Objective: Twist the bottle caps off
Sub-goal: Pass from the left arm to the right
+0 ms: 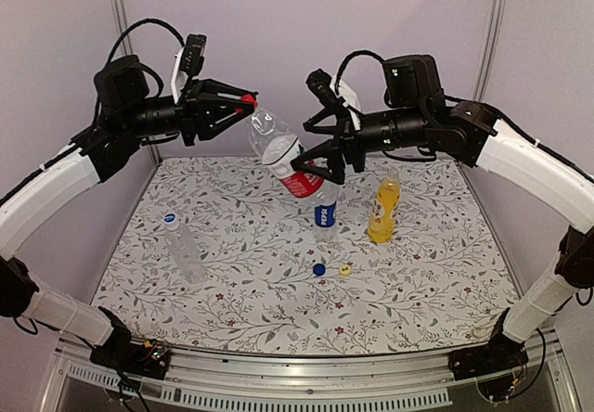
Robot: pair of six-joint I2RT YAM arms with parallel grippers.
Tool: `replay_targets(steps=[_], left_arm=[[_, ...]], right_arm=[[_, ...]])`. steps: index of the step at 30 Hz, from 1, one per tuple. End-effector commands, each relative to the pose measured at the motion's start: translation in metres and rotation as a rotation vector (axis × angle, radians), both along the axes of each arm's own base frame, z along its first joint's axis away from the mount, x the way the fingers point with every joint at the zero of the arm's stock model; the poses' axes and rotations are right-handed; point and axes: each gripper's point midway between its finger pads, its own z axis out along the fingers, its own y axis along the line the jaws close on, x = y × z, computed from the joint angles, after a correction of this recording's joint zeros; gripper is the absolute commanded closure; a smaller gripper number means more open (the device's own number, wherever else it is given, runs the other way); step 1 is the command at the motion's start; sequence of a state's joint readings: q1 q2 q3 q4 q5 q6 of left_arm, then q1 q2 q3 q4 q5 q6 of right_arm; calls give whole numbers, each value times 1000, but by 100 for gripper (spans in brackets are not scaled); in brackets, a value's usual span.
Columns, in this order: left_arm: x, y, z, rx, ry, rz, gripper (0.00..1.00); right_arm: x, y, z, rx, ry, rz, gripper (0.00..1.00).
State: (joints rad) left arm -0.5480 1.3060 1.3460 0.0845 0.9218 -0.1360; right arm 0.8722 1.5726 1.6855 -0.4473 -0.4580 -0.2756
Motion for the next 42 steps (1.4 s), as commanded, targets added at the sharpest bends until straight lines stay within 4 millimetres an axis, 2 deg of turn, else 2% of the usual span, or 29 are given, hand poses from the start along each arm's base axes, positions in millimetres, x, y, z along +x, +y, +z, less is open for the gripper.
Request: replay_targets(steps=[1,6,14,20,31,42], left_arm=[[-5,-9,1,-23,-2,-19,90],[-10,-10,4,-63,2,-33,91],[-13,-13,3,-82,22,-51,93],[-16,-16,3,-84,24,-60,93],[-13,-22,-5,-59,38,-58,93],[-13,-22,-6,-59,41,-55,93]], right_arm=[[-6,6,-10,-37,9,50,1],[-5,11,-24,-41,28,66,2],[0,19,-29,-13,36,70,14],[1,20,-41,-30,52,71,15],[-2,21,-35,3,45,86,20],[-6,15,-28,61,25,125,37]])
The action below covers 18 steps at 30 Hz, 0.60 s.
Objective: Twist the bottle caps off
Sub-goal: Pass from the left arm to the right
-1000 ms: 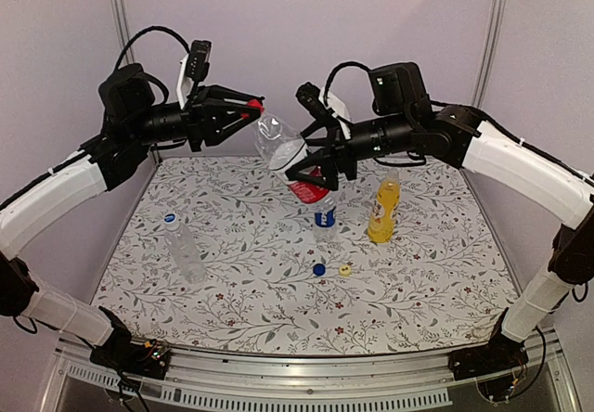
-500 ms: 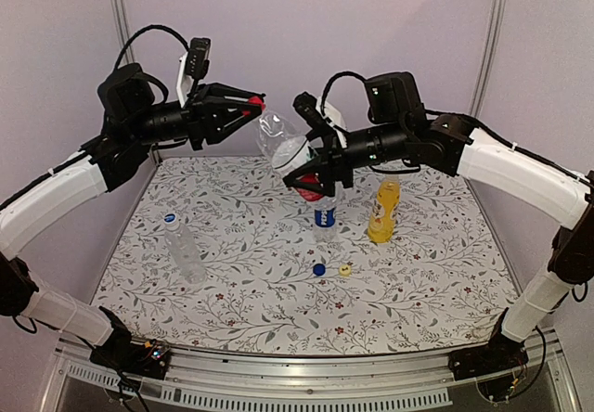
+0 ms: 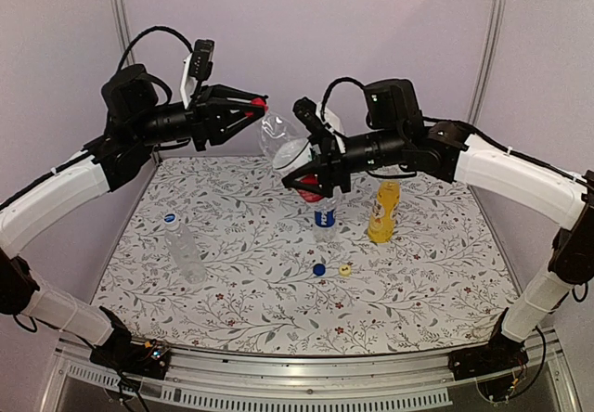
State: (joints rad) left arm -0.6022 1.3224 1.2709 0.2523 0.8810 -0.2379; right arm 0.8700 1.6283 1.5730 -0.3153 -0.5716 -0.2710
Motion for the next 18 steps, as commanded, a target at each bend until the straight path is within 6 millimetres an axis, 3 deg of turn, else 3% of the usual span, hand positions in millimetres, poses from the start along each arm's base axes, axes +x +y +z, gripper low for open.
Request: replay_targets(steps=[1,8,10,14,18], left_arm=[[-8,-6,0,-2,4,-30,92],[-7,-6,0,-4,9,-29,72],[-4,-7,-2,1,16,-23,59],[5,-8,-6,5,32,21,23],[12,-6,-6,6,25,68,6]], right_arm=[[-4,-8,20,82,-38,28,39],[-2,-25,22,197,-67,43,52],[-2,-27,23,211,-72,44,54],[-1,-24,16,200,-54,51,57],[3,-22,9,190,-45,39,58]])
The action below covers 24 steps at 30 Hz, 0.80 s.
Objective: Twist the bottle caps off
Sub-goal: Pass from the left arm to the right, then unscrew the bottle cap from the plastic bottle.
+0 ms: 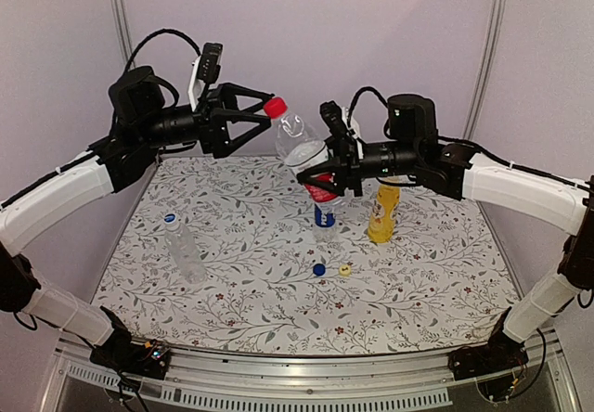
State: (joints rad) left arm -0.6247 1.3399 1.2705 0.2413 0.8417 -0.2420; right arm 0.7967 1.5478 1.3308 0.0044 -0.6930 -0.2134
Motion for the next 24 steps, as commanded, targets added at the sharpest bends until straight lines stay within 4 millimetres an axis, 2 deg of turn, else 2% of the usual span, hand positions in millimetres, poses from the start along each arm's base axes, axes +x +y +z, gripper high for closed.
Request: replay_targets(steps=[1,7,12,17,24], left_arm=[[8,3,1,-2,-8,63,5],[5,6,-3,-17,-41,72,2],[-1,-2,-11,7,-58,16,5],[6,-8,-14,47,-79,78,7],[18,-13,-28,82,-78,154,9]], right_arm=[[-1,-1,14,46,-22,1,58],[-8,-10,7,66,-58,-2,58],[-12,-24,13,185,-133,-14,58],[-1,-27,3,189,-99,-42,57],[13,-35,2,158,-72,-94,57]])
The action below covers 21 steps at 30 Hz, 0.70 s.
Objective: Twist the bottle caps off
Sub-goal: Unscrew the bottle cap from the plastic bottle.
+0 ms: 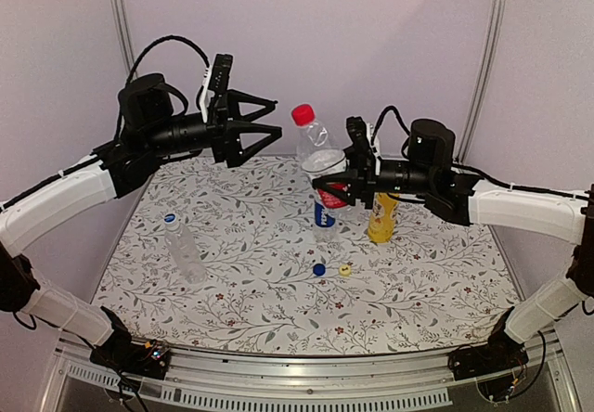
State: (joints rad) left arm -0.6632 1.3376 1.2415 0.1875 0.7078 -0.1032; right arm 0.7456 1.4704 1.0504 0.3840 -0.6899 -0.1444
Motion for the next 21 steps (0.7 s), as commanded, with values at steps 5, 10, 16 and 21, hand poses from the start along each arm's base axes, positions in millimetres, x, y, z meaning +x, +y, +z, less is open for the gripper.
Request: replay_targets(steps=[5,10,16,21], left_arm=[[8,-10,-23,46,-8,39,10],[-3,-17,-23,49,-12,-37,11],[-9,-22,-15,34,-3,-92,17],[-16,-29,-3,4,10,-176,22]], right_arm=[[10,-17,8,15,-52,-69,57],[9,-12,-3,20,-30,-34,57],[6,-9,-7,19,-8,-1,57],[-1,-6,-8,18,14,49,58]])
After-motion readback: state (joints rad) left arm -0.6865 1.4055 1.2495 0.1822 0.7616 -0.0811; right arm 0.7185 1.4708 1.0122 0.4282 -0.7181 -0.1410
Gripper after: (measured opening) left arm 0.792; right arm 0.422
